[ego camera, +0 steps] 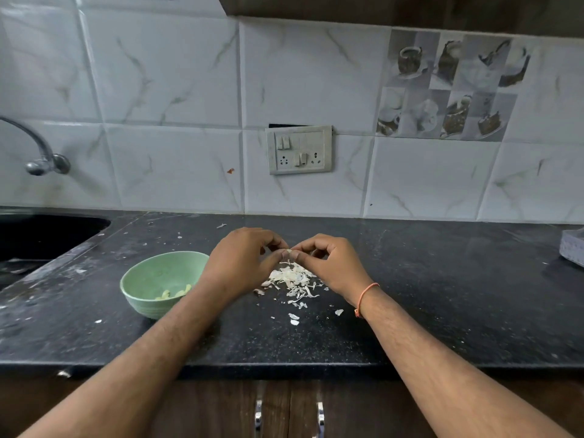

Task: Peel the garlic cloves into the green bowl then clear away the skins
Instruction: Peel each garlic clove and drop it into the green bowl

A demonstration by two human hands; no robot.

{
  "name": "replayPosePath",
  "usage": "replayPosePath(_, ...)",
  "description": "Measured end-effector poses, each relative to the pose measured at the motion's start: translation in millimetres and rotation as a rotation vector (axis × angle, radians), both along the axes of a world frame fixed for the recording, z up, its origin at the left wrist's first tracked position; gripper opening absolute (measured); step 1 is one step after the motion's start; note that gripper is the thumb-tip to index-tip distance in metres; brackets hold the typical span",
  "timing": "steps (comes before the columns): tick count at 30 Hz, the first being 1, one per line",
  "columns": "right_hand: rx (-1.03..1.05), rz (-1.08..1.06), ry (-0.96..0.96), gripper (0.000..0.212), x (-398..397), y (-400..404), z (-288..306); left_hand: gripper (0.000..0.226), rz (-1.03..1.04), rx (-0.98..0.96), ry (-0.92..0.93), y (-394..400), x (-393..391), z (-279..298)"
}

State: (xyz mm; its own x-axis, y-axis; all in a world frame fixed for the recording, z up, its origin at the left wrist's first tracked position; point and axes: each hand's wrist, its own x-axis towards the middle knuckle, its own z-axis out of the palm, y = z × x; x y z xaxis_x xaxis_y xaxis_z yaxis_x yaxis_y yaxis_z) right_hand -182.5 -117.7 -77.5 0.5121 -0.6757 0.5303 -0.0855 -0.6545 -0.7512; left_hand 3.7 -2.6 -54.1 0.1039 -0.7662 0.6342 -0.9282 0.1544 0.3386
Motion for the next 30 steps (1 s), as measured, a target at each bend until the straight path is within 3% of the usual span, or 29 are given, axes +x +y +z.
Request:
replayPosePath(14,-0.032,0.118,0.244,0.008,123,68,17,0.008,0.257,0.254,-0.117,94,107,21)
replayPosePath(23,-0.201,-0.031,0.292,0.01,54,49,4,0.014,0.248,0.075,-0.085,102,85,13)
replayPosePath(26,-0.354,-0.066,0.449,0.039,1,37,-18,0.022,0.147,0.022,-0.049,100,43,14)
replayPosePath(30,-0.332,-0.158,0.751,0.099,-49,30,-41,0.056,0.037,0.185,-0.102,76,-13,-8)
